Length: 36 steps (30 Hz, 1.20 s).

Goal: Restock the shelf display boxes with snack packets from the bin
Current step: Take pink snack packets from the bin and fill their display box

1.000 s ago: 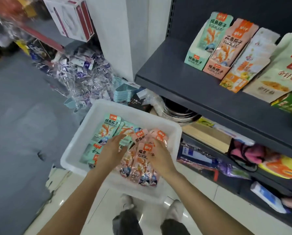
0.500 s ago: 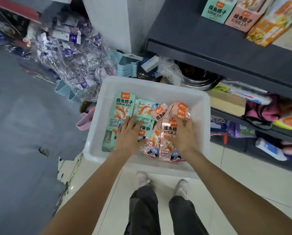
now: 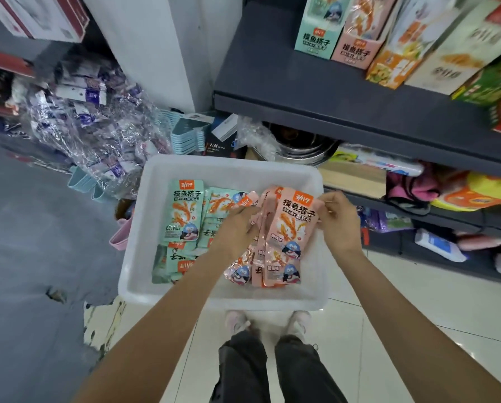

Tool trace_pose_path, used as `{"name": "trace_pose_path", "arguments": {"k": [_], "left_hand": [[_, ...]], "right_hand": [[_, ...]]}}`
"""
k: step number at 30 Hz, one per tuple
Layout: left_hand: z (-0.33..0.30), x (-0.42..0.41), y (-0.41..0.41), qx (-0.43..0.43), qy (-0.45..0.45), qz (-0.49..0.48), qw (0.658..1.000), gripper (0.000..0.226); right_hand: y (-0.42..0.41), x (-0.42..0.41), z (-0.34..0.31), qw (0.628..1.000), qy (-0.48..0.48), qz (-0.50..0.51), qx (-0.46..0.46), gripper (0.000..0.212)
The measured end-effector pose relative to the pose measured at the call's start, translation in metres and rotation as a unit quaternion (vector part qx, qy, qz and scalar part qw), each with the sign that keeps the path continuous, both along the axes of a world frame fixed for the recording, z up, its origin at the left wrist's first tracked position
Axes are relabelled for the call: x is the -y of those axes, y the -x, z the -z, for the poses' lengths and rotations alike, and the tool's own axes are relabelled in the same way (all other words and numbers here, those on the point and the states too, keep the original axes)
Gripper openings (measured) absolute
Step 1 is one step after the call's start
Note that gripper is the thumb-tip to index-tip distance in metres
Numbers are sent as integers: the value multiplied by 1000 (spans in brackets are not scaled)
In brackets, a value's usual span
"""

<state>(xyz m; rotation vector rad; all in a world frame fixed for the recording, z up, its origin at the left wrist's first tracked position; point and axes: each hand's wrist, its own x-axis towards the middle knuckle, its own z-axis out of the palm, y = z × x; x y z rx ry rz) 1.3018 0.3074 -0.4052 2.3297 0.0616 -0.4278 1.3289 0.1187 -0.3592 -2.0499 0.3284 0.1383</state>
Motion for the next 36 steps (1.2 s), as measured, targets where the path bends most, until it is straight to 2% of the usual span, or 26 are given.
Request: {"name": "trace_pose_path", "arguments": {"k": [5, 7, 9, 14, 16, 20, 27, 31, 36], "left_hand": [[9, 27, -23, -21, -81, 58, 995, 56], [15, 31, -25, -39, -120, 77, 989, 61], [18, 34, -27, -29, -128, 61, 989, 54], [6, 35, -33, -21, -19, -73, 997, 5], [-8, 28, -35, -11, 23, -133, 991, 5], [-42, 9, -35, 51, 57, -188, 979, 6], [-108, 11, -43, 141, 88, -203, 965, 4], [-143, 28, -65, 187, 117, -220, 950, 2], [-191, 64, -115, 243, 104, -217, 940, 5]], "right_hand": [[-9, 25, -13, 999, -35, 27, 24, 20], [-7, 28, -15, 998, -36, 10, 40, 16], [-5, 30, -15, 998, -33, -9, 46, 13], [-10, 32, -20, 997, -24, -13, 70, 9], [-13, 31, -22, 997, -23, -12, 71, 10], [-13, 19, -29, 996, -37, -19, 76, 9], [-27, 15, -64, 992, -13, -63, 112, 11], [-52, 38, -86, 989, -27, -80, 123, 17], [-108, 82, -121, 983, -35, -91, 157, 21]]}}
